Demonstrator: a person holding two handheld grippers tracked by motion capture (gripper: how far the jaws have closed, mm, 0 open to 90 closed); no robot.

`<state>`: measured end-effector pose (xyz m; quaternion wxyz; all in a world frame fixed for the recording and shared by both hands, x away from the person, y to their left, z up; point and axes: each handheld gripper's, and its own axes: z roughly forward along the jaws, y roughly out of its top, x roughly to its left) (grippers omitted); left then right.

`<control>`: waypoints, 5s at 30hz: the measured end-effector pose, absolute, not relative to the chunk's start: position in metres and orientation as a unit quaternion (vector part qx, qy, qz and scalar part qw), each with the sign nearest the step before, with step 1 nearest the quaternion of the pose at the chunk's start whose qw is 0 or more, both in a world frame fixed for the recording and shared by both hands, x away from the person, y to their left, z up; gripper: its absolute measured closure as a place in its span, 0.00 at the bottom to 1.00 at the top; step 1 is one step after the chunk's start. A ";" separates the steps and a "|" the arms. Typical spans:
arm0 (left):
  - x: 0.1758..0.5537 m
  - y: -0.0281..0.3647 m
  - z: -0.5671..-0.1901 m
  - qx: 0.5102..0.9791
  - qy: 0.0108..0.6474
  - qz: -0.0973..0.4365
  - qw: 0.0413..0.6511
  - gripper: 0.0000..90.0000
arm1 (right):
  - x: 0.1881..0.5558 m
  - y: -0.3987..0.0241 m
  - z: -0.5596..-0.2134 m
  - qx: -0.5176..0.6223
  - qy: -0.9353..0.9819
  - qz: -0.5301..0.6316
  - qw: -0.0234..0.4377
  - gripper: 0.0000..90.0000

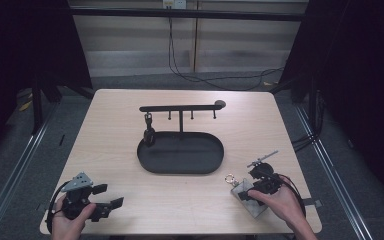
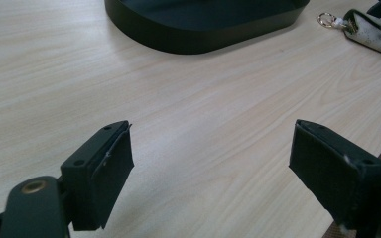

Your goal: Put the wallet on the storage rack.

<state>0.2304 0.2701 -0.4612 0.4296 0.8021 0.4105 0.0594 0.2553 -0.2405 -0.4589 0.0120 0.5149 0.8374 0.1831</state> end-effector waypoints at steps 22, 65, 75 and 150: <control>0.230 0.271 -0.462 0.802 0.415 0.054 0.425 0.20 | 0.265 -0.228 -0.463 0.502 0.858 0.107 -0.003 0.30; 0.232 0.274 -0.463 0.796 0.424 0.039 0.430 0.19 | 0.281 -0.220 -0.441 0.509 0.859 0.050 -0.024 0.37; 0.233 0.275 -0.463 0.798 0.422 0.043 0.429 0.20 | 0.286 -0.215 -0.427 0.502 0.862 0.058 -0.024 0.37; 0.232 0.275 -0.461 0.810 0.400 0.043 0.426 0.20 | 0.367 -0.183 -0.384 0.569 0.795 0.205 -0.043 0.37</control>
